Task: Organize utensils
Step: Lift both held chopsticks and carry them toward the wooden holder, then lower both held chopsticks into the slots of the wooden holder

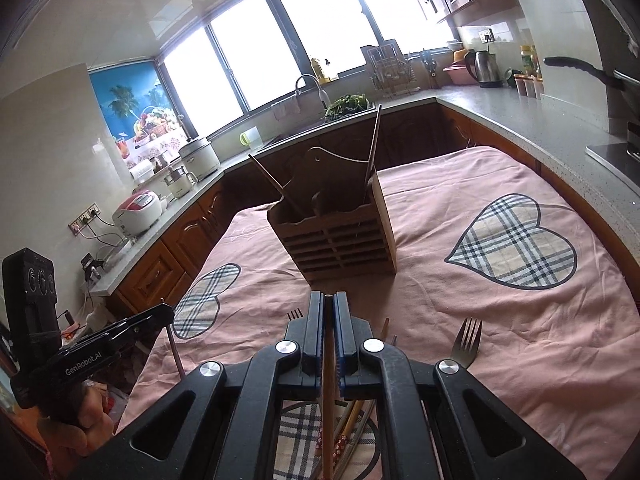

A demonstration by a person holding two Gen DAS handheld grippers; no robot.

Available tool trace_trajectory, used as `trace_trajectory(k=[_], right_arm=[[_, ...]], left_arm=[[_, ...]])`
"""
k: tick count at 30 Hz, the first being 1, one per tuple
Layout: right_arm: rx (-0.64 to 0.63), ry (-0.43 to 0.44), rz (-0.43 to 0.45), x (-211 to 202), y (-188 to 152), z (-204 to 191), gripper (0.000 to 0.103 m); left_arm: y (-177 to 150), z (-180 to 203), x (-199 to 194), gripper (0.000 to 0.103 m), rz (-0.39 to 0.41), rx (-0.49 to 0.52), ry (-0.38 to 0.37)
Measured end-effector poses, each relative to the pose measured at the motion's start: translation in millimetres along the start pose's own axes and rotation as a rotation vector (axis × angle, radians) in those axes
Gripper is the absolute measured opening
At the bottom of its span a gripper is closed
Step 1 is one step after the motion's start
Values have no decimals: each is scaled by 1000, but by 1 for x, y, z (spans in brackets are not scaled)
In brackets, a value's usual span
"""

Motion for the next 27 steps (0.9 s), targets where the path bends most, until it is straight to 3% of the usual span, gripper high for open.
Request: trace_trajectory(k=[14,27], right_arm=[[-40,7,28,-26,-2,-14,4],[-42,-5,121,-36,27,-12,4]], left_arm=[[-6,-3,-34,4,55,-12,-18],[26,10,-41,4,132,-5,-42]])
Point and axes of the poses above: each gripper's, at about its wrist camera, not at the fingertips, and x roughly the way its jaws point, z to its right, y to its top, the point moved 2 cm from there along x, roughly the way its jaws point, and after that the axes turned 14 degrees about -x, right-handed, at the moved point
